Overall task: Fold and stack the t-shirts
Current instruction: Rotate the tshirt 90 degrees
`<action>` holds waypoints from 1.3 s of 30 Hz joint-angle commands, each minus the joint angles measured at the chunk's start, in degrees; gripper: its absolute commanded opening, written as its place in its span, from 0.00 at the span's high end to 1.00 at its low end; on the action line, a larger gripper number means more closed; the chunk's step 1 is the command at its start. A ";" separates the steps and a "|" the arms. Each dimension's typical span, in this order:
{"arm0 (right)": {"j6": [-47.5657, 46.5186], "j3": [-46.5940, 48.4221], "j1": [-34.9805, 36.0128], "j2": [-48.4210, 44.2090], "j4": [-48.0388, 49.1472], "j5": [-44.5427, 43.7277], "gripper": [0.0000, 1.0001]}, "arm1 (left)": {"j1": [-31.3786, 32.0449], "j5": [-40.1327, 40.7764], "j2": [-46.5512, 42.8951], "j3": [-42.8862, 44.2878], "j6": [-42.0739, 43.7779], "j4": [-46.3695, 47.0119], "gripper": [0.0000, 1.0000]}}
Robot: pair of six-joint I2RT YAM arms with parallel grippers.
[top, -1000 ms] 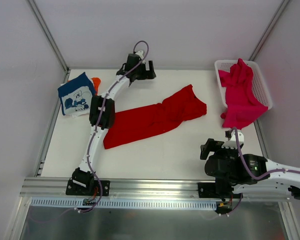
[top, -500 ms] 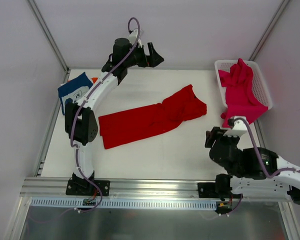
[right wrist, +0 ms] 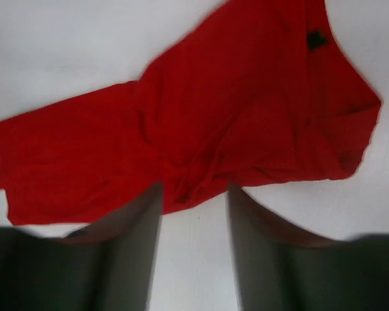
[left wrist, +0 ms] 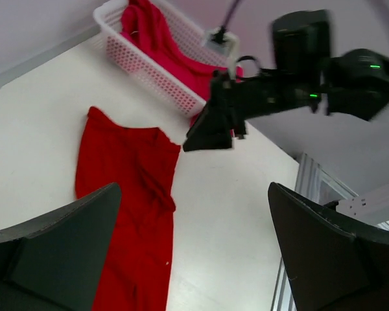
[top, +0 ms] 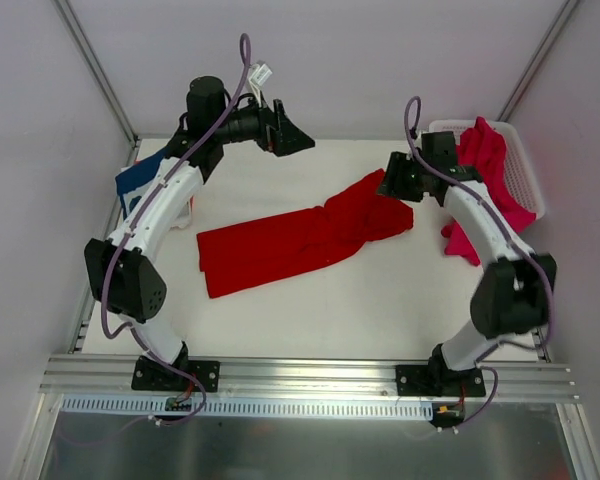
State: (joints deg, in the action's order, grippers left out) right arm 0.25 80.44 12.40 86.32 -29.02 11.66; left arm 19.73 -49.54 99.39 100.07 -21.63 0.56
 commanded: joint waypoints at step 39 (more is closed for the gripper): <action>33.57 43.53 -5.55 62.99 27.77 22.97 1.00 | -2.85 33.19 -36.90 -31.52 16.80 -17.43 0.01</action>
State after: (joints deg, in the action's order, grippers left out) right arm 27.55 115.92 5.34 145.84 -4.69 32.56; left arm 17.87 -17.34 64.05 68.88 -5.30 -17.89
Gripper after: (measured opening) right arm 0.009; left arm 0.990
